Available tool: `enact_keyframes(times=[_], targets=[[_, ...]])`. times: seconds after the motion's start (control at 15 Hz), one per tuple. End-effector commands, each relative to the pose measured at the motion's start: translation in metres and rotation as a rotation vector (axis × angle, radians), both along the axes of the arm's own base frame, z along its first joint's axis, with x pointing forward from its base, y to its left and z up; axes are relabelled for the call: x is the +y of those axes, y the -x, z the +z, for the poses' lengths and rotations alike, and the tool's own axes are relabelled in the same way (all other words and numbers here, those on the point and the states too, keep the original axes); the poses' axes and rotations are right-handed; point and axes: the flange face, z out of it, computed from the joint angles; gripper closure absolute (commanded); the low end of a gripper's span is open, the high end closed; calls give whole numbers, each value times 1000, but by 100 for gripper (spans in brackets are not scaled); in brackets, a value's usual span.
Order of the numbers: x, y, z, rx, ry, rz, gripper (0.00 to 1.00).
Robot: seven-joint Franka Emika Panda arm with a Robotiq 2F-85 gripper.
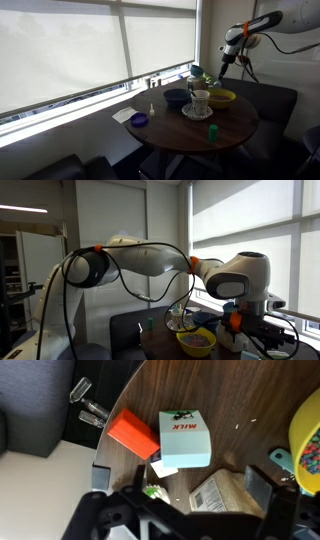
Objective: Pick up the light blue object and put it on the green cylindrical block
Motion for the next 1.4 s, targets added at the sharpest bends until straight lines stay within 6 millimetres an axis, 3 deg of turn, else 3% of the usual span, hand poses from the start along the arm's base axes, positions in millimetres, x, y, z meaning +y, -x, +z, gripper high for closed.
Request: enact_keyframes(times=[0.0,0.53,0.6,0.67,1.07,1.27,1.33], targets=[[10,0,-4,-32,48,19,0],[17,6,-37,-43,50,-42,1],[16,8,-38,-37,48,-45,5],[14,9,-40,-36,48,-51,26],[9,12,-38,-75,56,-57,68],[15,13,-29,-78,53,-42,69],[23,17,-9,-77,31,-21,69]])
